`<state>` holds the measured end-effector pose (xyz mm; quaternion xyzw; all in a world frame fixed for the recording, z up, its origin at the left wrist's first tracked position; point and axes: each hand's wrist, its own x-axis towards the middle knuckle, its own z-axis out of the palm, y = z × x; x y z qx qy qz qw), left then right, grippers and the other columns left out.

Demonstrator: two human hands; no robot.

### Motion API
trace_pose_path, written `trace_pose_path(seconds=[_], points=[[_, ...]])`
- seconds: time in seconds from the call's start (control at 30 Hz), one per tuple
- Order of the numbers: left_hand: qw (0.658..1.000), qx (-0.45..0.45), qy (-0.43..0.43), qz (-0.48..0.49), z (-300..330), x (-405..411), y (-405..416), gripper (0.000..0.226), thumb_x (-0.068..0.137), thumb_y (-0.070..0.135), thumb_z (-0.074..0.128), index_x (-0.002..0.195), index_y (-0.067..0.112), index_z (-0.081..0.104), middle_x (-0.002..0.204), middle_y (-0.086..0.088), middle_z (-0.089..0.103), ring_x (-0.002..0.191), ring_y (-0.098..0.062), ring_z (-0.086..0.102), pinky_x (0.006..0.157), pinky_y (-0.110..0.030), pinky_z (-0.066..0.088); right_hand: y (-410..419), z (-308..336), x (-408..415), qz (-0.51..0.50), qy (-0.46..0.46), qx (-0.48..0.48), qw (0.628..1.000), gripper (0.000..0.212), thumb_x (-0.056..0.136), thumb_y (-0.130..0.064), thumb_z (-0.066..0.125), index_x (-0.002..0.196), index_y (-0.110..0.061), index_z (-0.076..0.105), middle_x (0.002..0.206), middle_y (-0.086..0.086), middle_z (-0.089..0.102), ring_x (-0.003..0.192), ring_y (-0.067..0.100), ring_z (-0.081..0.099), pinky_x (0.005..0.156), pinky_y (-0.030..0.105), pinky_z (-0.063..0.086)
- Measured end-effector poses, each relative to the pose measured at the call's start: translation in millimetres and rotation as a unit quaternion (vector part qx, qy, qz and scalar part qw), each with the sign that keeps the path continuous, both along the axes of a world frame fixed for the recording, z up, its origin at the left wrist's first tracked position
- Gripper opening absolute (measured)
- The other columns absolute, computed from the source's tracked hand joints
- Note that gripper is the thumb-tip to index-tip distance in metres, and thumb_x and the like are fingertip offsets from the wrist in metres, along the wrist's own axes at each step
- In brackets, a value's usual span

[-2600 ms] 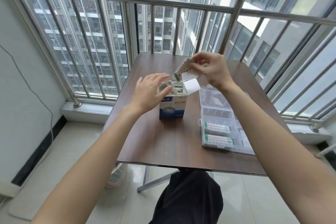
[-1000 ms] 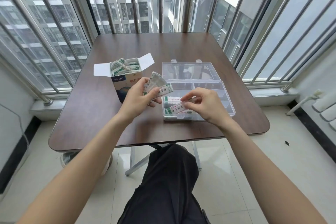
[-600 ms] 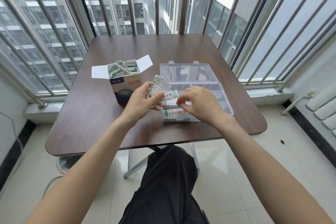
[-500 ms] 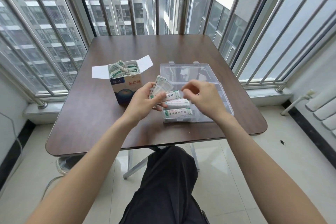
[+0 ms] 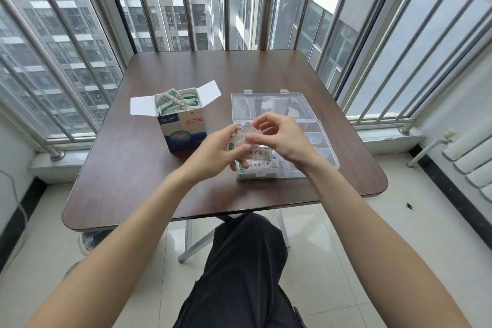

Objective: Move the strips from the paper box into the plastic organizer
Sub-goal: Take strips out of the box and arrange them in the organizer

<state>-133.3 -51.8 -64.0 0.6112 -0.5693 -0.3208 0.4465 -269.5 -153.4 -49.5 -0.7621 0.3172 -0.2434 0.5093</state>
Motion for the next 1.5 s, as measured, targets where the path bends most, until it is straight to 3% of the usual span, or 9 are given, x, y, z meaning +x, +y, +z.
trace_pose_path(seconds=[0.17,0.33,0.53,0.73,0.93,1.07,1.23,1.33,1.5], points=[[1.0,0.003,0.012,-0.009,-3,0,-2,0.012,0.092,0.009,0.058,0.095,0.02,0.053,0.08,-0.001,0.065,0.063,-0.012,0.068,0.048,-0.018,0.047,-4,0,-2,0.022,0.003,-0.002,1.0,0.02,0.08,-0.011,0.073,0.076,-0.021,0.056,0.076,0.001,0.057,0.062,0.012,0.053,0.051,0.013,0.041],[0.996,0.015,0.086,0.022,-5,12,-2,0.012,0.093,0.008,0.054,0.102,0.001,0.057,0.081,-0.008,0.064,0.059,-0.008,0.066,0.047,-0.016,0.047,-15,2,-14,-0.033,-0.08,0.046,0.995,0.018,0.09,-0.006,0.061,0.083,-0.014,0.047,0.069,0.005,0.055,0.041,0.011,0.055,0.038,0.02,0.043],[0.997,0.013,0.036,0.071,-8,23,3,0.017,0.098,0.017,0.046,0.085,0.01,0.055,0.078,-0.006,0.07,0.043,-0.012,0.058,0.039,-0.019,0.044,-20,-1,-30,-0.045,-0.167,0.116,0.978,0.006,0.09,-0.003,0.058,0.095,-0.003,0.06,0.082,0.012,0.064,0.064,0.017,0.069,0.065,0.024,0.058],[0.989,-0.016,-0.045,0.138,-10,29,10,0.024,0.1,0.017,0.043,0.078,0.009,0.048,0.055,0.008,0.057,0.038,-0.005,0.042,0.04,-0.015,0.033,-14,-16,-47,-0.037,-0.111,0.124,0.985,0.021,0.084,-0.011,0.067,0.094,0.007,0.067,0.086,0.014,0.069,0.081,0.017,0.069,0.083,0.025,0.055],[0.993,-0.02,0.068,0.093,1,22,3,0.009,0.101,0.009,0.037,0.097,0.018,0.04,0.075,0.004,0.068,0.058,-0.006,0.06,0.067,-0.031,0.043,-8,-15,-48,0.023,-0.008,0.039,0.999,0.015,0.079,-0.001,0.072,0.083,-0.015,0.068,0.091,0.016,0.072,0.091,0.022,0.07,0.083,0.033,0.056],[0.993,-0.015,0.06,0.104,6,20,-2,0.011,0.1,0.013,0.042,0.089,0.018,0.043,0.079,0.012,0.073,0.066,-0.009,0.067,0.066,-0.026,0.044,-5,-17,-38,0.017,0.019,-0.051,0.998,0.022,0.078,-0.002,0.072,0.08,-0.023,0.067,0.084,0.003,0.071,0.084,0.025,0.071,0.078,0.035,0.058],[0.989,-0.029,0.024,0.146,6,22,-7,0.016,0.097,0.016,0.049,0.083,0.021,0.055,0.084,-0.002,0.069,0.073,-0.011,0.063,0.067,-0.023,0.043,-1,-20,-29,-0.003,0.027,-0.1,0.995,0.015,0.082,-0.003,0.068,0.091,-0.015,0.068,0.085,-0.005,0.066,0.075,0.018,0.069,0.071,0.026,0.057],[0.986,-0.011,-0.044,0.159,5,21,-8,0.019,0.096,0.018,0.049,0.079,0.023,0.056,0.075,0.004,0.059,0.066,-0.003,0.049,0.064,-0.016,0.036,4,-20,-28,0.012,0.097,-0.205,0.974,0.008,0.083,-0.012,0.068,0.089,-0.015,0.072,0.083,-0.006,0.069,0.067,0.003,0.057,0.072,0.024,0.05],[0.984,0.03,-0.087,0.154,5,17,-12,0.015,0.095,0.013,0.047,0.086,0.02,0.057,0.078,0.008,0.058,0.072,-0.005,0.049,0.068,-0.013,0.036,6,-14,-26,0.04,0.219,-0.365,0.904,0.013,0.088,-0.03,0.063,0.093,-0.025,0.074,0.092,-0.01,0.069,0.082,0.011,0.037,0.066,0.022,0.027]])
